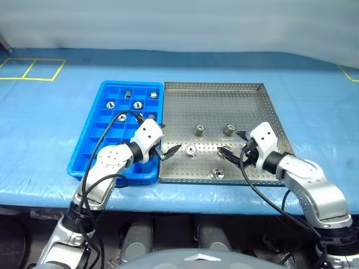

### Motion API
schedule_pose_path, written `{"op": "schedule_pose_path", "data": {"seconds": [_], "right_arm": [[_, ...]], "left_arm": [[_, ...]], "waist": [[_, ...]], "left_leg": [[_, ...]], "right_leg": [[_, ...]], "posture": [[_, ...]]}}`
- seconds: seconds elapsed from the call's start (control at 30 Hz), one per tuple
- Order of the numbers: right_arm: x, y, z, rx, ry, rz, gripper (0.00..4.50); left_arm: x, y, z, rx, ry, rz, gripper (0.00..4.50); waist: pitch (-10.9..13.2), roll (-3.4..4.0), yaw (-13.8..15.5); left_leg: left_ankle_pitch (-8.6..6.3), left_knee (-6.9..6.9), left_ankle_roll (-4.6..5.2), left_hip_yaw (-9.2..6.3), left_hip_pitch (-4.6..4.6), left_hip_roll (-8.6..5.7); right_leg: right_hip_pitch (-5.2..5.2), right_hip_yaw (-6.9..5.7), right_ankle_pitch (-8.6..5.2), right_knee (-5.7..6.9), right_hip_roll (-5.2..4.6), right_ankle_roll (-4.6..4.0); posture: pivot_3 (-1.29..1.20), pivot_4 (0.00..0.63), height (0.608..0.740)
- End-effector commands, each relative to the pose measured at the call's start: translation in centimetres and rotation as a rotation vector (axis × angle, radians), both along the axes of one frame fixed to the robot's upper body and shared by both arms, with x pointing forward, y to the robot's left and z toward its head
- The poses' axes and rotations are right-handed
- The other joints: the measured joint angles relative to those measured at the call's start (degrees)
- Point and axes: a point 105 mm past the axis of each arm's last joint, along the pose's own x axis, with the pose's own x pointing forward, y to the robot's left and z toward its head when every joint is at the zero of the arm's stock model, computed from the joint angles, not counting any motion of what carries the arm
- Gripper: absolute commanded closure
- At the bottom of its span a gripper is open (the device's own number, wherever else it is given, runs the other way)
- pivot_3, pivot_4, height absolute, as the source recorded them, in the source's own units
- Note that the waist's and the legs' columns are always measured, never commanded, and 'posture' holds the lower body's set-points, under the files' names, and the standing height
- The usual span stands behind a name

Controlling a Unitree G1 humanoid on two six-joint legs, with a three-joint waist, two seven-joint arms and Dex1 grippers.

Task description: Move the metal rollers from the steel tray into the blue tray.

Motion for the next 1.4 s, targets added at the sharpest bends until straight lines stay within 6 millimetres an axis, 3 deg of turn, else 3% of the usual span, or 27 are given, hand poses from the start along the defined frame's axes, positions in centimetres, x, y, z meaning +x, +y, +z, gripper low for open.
{"op": "schedule_pose_path", "data": {"seconds": [0.03,0.97,1.13,1.4], "right_arm": [[-0.1,0.5,1.2,-0.004,-0.064,0.008,0.0],[0.4,0.3,1.1,-0.012,-0.084,0.006,0.0],[0.4,0.3,1.0,-0.011,-0.086,0.003,0.0],[0.4,0.4,0.9,-0.007,-0.099,-0.005,0.0]], "left_arm": [[0.0,-0.8,1.3,0.011,-0.072,-0.035,0.03],[-0.3,-1.5,1.0,0.001,-0.059,-0.072,0.03],[-0.2,-2.6,0.5,0.025,-0.028,-0.119,0.03],[1.0,-5.4,-2.0,0.157,0.034,-0.168,0.03]], "waist": [[0.0,0.0,-0.05],[0.0,0.01,-0.51],[0.0,0.01,-0.53],[-0.01,0.01,-0.76]], "left_leg": [[0.0,0.0,0.0,0.0,0.0,0.0],[0.0,0.02,0.0,0.0,0.02,0.0],[0.0,0.04,0.0,0.0,0.04,0.0],[0.0,0.12,0.0,0.0,0.03,-0.02]], "right_leg": [[0.0,0.0,0.0,0.01,0.0,0.0],[0.02,0.01,0.0,0.04,0.0,0.0],[0.03,0.01,0.01,0.04,0.0,0.01],[0.07,0.03,0.04,0.05,0.01,0.06]], "posture": [[0.04,0.15,0.74],[0.03,0.15,0.74],[0.03,0.15,0.74],[-0.01,0.15,0.74]]}}
